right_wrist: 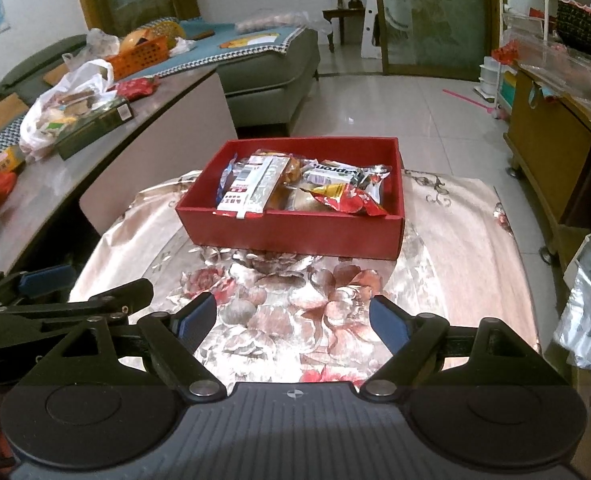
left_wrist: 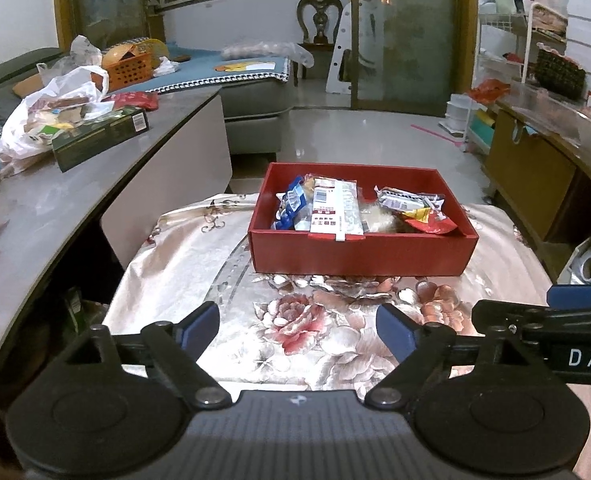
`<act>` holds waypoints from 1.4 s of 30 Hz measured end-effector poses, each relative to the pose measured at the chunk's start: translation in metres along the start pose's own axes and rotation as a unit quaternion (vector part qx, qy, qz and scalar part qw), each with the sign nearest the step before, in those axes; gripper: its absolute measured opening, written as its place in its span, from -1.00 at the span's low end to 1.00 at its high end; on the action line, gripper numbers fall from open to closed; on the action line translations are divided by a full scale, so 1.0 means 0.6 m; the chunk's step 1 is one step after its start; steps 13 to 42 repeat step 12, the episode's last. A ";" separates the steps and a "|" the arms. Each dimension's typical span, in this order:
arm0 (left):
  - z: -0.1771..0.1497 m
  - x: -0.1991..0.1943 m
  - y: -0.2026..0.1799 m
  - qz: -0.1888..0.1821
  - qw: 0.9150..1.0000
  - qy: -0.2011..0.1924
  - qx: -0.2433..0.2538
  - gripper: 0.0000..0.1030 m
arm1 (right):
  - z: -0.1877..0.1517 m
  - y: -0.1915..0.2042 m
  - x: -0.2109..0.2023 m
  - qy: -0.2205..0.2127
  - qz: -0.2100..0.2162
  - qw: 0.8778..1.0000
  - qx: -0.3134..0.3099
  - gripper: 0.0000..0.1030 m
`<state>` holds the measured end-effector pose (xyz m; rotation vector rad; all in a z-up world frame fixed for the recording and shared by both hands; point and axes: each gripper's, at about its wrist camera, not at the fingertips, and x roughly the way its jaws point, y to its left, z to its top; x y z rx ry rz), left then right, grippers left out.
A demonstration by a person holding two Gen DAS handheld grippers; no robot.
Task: Organize snacks
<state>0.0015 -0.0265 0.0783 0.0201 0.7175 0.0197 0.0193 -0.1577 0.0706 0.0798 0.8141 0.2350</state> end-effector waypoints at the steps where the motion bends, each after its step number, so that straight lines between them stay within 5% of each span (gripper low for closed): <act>1: -0.002 -0.001 0.000 0.000 1.000 0.000 0.001 0.55 | -0.001 0.000 -0.001 0.001 0.000 1.000 0.000 0.71; 42: -0.016 -0.017 -0.008 0.004 1.000 -0.001 0.016 0.56 | -0.013 -0.001 -0.016 0.000 0.003 1.000 0.000 0.76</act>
